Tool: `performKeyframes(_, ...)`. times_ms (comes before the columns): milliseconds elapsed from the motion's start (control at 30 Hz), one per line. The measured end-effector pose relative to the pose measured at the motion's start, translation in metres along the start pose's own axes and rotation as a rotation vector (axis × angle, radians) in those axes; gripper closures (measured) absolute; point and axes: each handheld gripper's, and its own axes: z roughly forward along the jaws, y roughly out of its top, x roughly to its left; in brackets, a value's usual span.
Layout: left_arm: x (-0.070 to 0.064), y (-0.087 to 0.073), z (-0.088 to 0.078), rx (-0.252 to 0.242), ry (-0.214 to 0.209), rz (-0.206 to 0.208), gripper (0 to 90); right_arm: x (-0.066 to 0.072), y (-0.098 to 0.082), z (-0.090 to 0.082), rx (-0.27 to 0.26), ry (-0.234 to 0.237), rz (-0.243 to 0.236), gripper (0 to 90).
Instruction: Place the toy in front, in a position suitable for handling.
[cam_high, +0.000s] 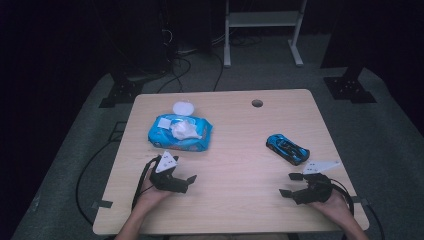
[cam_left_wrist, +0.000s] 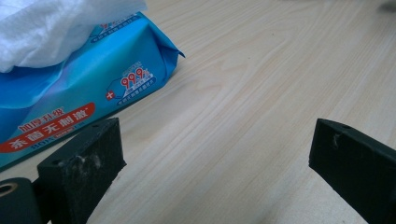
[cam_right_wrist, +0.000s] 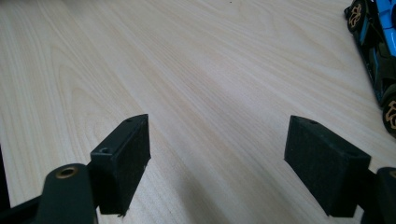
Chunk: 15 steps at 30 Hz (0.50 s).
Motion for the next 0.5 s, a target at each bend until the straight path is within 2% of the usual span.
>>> performKeyframes(133, -0.002, 0.001, 0.000, 0.004, 0.000, 0.006, 2.4, -0.001, 0.001, 0.000, -0.007, 0.021, 0.017, 21.6)
performKeyframes(167, -0.002, 0.001, 0.000, 0.003, 0.000, 0.008, 2.4, -0.002, 0.003, -0.001, -0.031, 0.033, 0.026, 21.6)
performKeyframes(333, -0.004, 0.001, 0.000, 0.010, -0.005, 0.017, 2.4, 0.001, 0.008, -0.005, -0.047, 0.029, 0.031, 21.6)
performKeyframes(433, -0.005, 0.001, -0.002, 0.014, -0.003, 0.018, 2.4, 0.002, 0.019, -0.011, -0.048, 0.059, 0.034, 21.6)
performKeyframes(467, -0.005, 0.000, -0.002, 0.013, 0.002, 0.022, 2.4, 0.001, 0.027, -0.015, -0.055, 0.057, 0.032, 21.5)
performKeyframes(500, -0.005, 0.000, -0.003, 0.010, 0.003, 0.025, 2.4, 0.001, 0.027, -0.015, -0.055, 0.057, 0.032, 21.5)
